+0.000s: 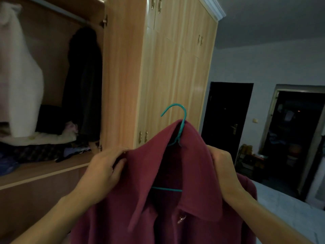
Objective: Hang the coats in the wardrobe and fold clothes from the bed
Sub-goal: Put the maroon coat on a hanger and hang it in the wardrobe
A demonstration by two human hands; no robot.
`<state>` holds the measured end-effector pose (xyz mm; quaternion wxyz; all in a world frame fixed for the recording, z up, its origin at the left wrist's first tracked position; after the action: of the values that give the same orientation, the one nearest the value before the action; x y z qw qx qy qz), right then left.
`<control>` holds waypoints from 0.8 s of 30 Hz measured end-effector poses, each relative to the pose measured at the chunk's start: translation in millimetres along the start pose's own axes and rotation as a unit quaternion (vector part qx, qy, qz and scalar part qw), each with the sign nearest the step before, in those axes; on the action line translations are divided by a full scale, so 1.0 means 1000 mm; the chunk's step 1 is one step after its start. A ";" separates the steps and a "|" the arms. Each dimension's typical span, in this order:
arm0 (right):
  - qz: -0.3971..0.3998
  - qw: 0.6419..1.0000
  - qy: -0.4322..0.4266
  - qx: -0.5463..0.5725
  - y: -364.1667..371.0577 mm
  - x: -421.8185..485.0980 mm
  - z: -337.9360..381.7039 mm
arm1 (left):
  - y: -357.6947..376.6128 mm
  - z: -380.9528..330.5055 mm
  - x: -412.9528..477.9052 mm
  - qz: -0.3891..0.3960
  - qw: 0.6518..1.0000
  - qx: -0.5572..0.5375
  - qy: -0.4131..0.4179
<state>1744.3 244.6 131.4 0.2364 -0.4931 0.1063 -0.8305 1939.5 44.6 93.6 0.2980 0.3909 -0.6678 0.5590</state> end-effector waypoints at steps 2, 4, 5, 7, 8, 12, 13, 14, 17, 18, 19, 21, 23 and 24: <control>0.018 1.000 -0.008 0.016 0.017 0.004 0.012 | -0.012 0.011 -0.004 -0.026 0.999 0.021 -0.017; 0.038 0.999 -0.005 0.029 0.030 0.009 0.014 | -0.028 0.018 -0.007 -0.043 0.998 0.047 -0.022; 0.057 0.997 0.000 0.044 0.037 0.012 0.014 | -0.036 0.022 -0.007 -0.055 0.996 0.060 -0.023; 0.092 0.994 0.010 0.061 0.050 0.021 0.016 | -0.054 0.028 -0.005 -0.080 0.993 0.081 -0.036; 0.112 0.992 -0.004 0.052 0.057 0.027 0.019 | -0.062 0.031 -0.003 -0.092 0.991 0.089 -0.041; 0.224 0.970 -0.082 0.048 0.087 0.050 0.037 | -0.087 0.050 0.005 -0.113 0.983 0.134 -0.045; 0.249 0.963 -0.095 0.043 0.094 0.057 0.039 | -0.092 0.056 0.005 -0.114 0.981 0.148 -0.047; 0.261 0.958 -0.116 0.023 0.101 0.063 0.040 | -0.096 0.061 0.006 -0.115 0.979 0.159 -0.050; 0.267 0.951 -0.155 0.007 0.118 0.078 0.035 | -0.103 0.071 0.008 -0.109 0.975 0.188 -0.045; 0.278 0.949 -0.147 0.033 0.125 0.083 0.030 | -0.104 0.074 0.011 -0.105 0.974 0.194 -0.042; 0.295 0.943 -0.130 0.078 0.134 0.088 0.026 | -0.106 0.078 0.015 -0.101 0.974 0.199 -0.043; 0.326 0.922 -0.106 0.179 0.151 0.098 0.026 | -0.111 0.091 0.028 -0.086 0.970 0.220 -0.047; 0.356 0.898 -0.105 0.237 0.169 0.108 0.031 | -0.112 0.106 0.043 -0.050 0.957 0.281 -0.060; 0.368 0.891 -0.111 0.241 0.178 0.113 0.035 | -0.112 0.114 0.050 -0.032 0.946 0.314 -0.069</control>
<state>1780.2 36.5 162.4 0.6473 -0.4353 0.0498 -0.6237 2014.2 -84.5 169.9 0.1304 0.5234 -0.4647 0.7022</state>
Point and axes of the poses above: each hand's wrist, its own x-axis towards the middle knuckle, its own y-axis out of the palm, z = x × y, the point moved 7 cm from there along x, towards the middle knuckle
